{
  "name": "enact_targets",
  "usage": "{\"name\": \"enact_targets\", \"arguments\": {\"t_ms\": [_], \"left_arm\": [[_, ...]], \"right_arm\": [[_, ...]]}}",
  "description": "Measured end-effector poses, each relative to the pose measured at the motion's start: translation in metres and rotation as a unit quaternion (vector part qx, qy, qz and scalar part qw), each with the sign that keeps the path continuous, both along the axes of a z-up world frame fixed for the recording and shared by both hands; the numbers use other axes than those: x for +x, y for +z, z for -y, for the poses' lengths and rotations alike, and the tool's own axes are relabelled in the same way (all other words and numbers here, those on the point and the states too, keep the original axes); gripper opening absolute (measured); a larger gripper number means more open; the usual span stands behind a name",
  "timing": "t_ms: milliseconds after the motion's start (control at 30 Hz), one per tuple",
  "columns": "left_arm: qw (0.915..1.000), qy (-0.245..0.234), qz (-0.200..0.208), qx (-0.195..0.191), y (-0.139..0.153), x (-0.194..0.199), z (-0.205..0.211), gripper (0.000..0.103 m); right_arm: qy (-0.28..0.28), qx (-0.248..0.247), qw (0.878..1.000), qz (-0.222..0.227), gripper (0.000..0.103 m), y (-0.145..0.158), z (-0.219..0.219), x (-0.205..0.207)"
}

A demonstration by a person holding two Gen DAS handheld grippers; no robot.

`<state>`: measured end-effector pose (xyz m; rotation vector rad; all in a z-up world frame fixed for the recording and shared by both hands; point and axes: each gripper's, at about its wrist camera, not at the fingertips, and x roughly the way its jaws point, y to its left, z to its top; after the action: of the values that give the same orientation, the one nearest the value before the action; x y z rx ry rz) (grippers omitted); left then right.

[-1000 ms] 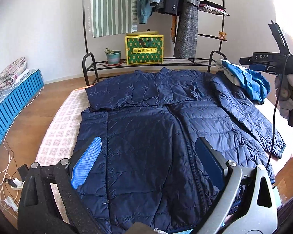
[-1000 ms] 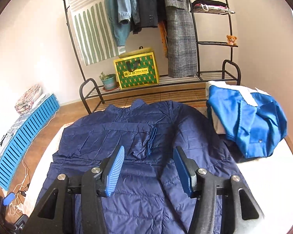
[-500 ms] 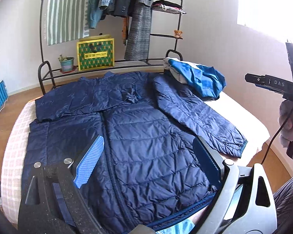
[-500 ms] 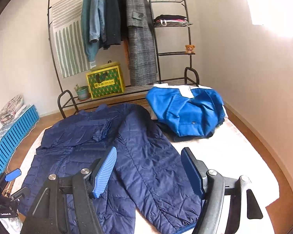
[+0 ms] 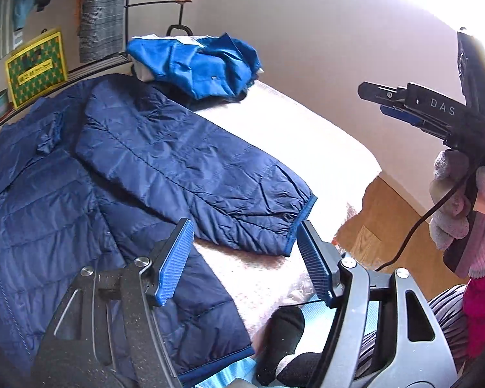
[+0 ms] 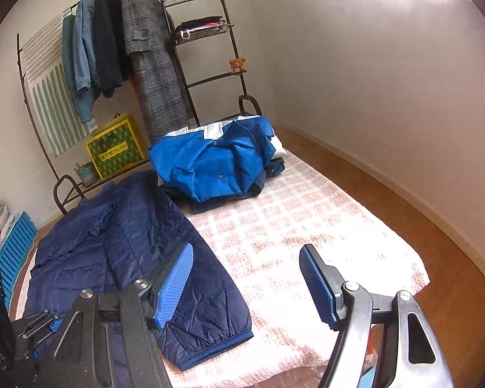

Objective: Fold large clothes
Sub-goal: 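Move the left gripper to the other sleeve cuff and grasp it, then fold the held sleeve across the jacket body with the left gripper, release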

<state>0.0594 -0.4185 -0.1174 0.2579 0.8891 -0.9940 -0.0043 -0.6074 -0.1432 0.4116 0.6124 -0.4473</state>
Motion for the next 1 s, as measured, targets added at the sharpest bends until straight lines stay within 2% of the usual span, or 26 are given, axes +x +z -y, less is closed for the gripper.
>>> {"name": "enact_targets", "arguments": {"t_ms": [167, 367, 567, 700, 767, 833, 900, 1000], "left_arm": [[0.9968, -0.061, -0.034, 0.039, -0.03, -0.02, 0.056, 0.069], [0.9917, -0.087, -0.014, 0.093, -0.058, -0.034, 0.099, 0.069], [0.9854, -0.082, 0.009, 0.149, -0.082, -0.031, 0.115, 0.069], [0.9808, -0.088, 0.04, 0.169, -0.087, -0.034, 0.124, 0.069], [0.9827, -0.081, 0.03, 0.164, -0.087, -0.03, 0.126, 0.061], [0.9845, -0.07, 0.028, 0.158, -0.085, -0.023, 0.126, 0.032], [0.9861, -0.062, 0.012, 0.154, -0.082, -0.014, 0.126, 0.011], [0.99, -0.052, -0.018, 0.13, -0.07, -0.003, 0.119, 0.008]], "right_arm": [[-0.028, 0.017, 0.999, 0.004, 0.071, -0.004, 0.024, -0.016], [-0.066, 0.05, 0.996, 0.029, 0.071, -0.002, 0.047, -0.038], [-0.085, 0.074, 0.993, 0.045, 0.071, -0.001, 0.057, -0.046], [-0.082, 0.08, 0.992, 0.052, 0.071, 0.001, 0.057, -0.044], [-0.079, 0.079, 0.992, 0.053, 0.071, 0.002, 0.055, -0.042], [-0.077, 0.079, 0.992, 0.055, 0.071, 0.003, 0.052, -0.04], [-0.075, 0.08, 0.992, 0.058, 0.071, 0.005, 0.051, -0.039], [-0.078, 0.083, 0.992, 0.062, 0.071, 0.007, 0.05, -0.038]]}}
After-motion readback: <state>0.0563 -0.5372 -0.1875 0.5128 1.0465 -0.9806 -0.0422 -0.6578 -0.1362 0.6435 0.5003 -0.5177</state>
